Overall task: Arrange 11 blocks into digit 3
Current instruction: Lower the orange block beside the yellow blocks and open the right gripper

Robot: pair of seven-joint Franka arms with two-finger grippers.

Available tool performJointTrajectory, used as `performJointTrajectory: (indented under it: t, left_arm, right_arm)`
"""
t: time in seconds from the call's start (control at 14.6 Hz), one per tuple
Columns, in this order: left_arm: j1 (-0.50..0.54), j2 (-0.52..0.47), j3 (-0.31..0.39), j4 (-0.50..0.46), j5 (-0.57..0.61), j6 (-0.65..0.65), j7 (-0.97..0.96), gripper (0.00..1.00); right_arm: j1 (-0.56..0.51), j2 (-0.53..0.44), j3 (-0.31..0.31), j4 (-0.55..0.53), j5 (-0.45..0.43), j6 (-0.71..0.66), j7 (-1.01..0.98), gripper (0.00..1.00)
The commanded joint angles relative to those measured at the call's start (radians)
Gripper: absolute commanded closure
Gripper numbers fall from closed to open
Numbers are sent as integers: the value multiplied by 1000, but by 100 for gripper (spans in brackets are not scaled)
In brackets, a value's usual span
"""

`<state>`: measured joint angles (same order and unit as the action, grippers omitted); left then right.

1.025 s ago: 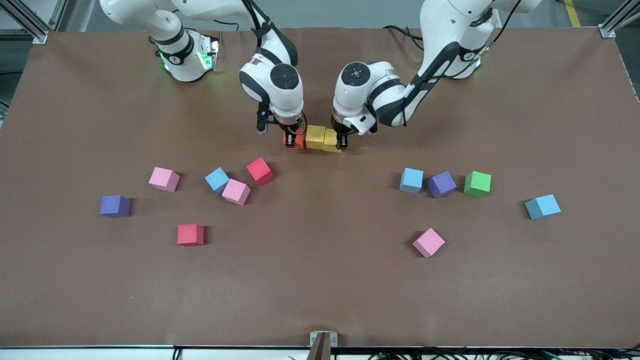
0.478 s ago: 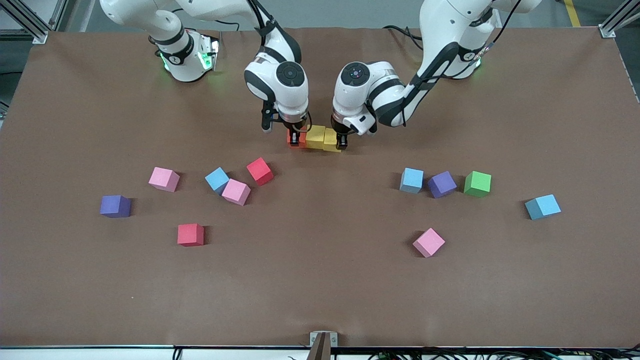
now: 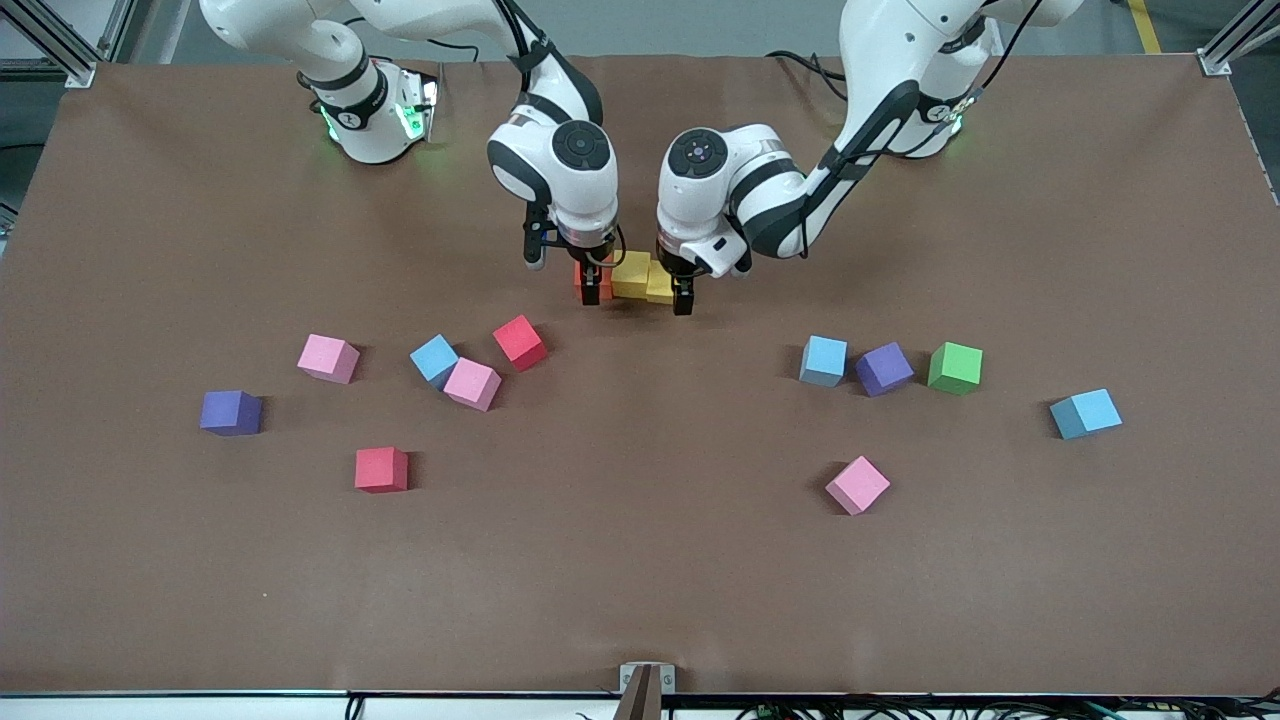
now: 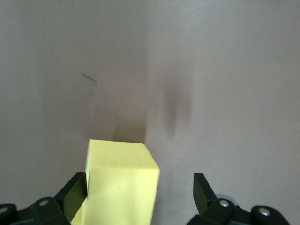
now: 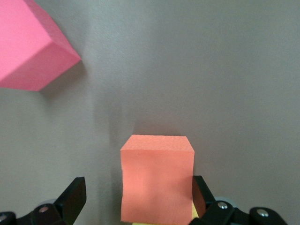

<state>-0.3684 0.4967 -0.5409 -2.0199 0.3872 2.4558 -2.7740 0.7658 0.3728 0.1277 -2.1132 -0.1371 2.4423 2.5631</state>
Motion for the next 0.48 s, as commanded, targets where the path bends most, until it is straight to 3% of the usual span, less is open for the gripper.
performJointTrajectory:
  t: [0.0, 0.41]
  left_arm:
    - [-17, -1, -8, 88, 50, -93, -187, 0]
    - [-15, -1, -21, 231, 51, -251, -95, 0]
  right_arm:
    - [-17, -86, 4, -5, -26, -90, 23, 0]
    - [-34, -156, 4, 7, -32, -187, -15, 0]
